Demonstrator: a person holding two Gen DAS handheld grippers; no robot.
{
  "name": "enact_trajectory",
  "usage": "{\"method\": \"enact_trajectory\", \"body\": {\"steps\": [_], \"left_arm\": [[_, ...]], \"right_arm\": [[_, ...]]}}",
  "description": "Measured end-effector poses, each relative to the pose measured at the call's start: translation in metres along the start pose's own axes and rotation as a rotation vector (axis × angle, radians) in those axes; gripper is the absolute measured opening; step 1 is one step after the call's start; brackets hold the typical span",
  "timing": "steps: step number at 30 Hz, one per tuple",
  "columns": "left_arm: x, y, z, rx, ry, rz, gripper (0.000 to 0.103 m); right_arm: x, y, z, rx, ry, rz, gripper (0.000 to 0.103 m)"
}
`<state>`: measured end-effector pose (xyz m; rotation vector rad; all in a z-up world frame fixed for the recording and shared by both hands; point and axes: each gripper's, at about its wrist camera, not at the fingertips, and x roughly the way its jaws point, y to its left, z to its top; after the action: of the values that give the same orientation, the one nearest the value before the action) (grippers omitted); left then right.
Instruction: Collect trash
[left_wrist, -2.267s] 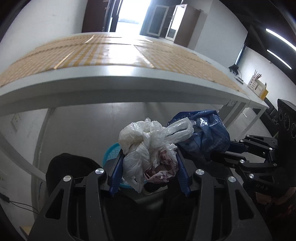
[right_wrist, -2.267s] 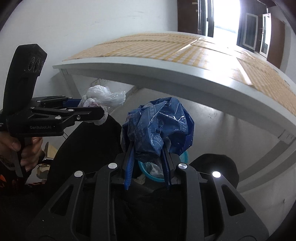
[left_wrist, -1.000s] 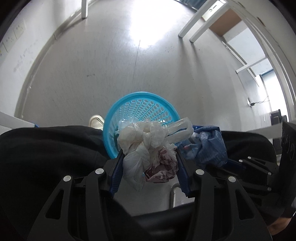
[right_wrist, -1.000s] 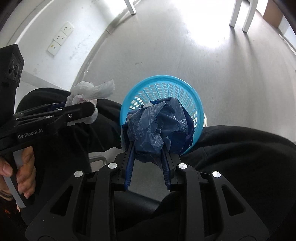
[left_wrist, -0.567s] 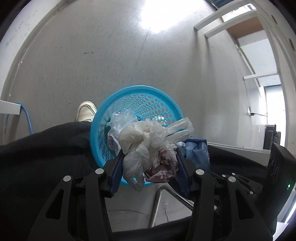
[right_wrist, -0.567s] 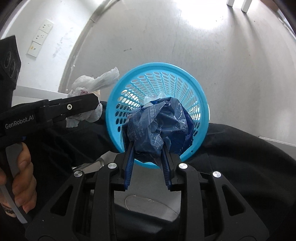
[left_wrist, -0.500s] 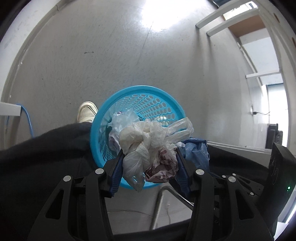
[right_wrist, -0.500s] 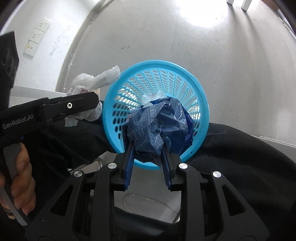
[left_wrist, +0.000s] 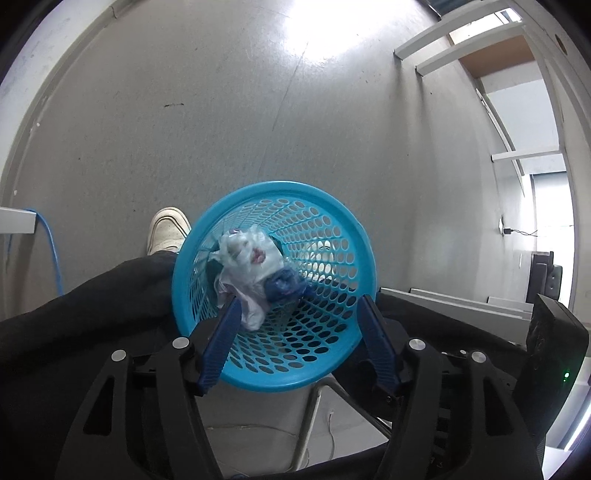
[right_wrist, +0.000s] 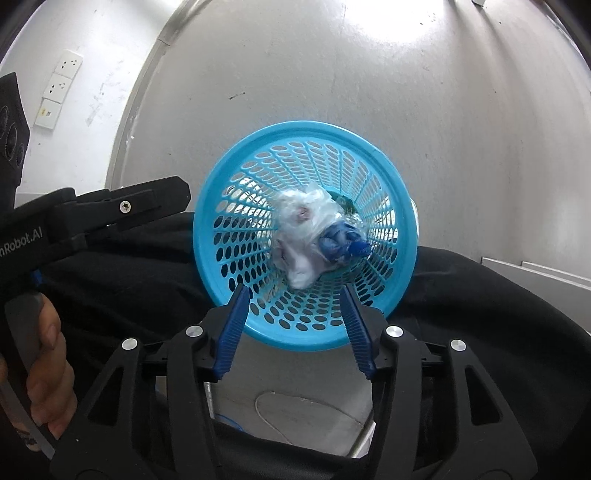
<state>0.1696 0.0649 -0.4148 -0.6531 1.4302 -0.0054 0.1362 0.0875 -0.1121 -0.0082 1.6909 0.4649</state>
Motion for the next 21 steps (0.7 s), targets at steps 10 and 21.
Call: {"method": "enact_trajectory", "body": {"steps": [10, 21], "left_arm": [[-0.057, -0.015, -0.033, 0.099, -0.124, 0.087, 0.068], [-0.131, -0.038, -0.105, 0.232, -0.262, 0.076, 0.092]], "right_arm": [[-0.045, 0.006, -0.026, -0.087, -0.123, -0.097, 0.057], [-0.105, 0.016, -0.072, -0.146, -0.282, -0.098, 0.073]]}}
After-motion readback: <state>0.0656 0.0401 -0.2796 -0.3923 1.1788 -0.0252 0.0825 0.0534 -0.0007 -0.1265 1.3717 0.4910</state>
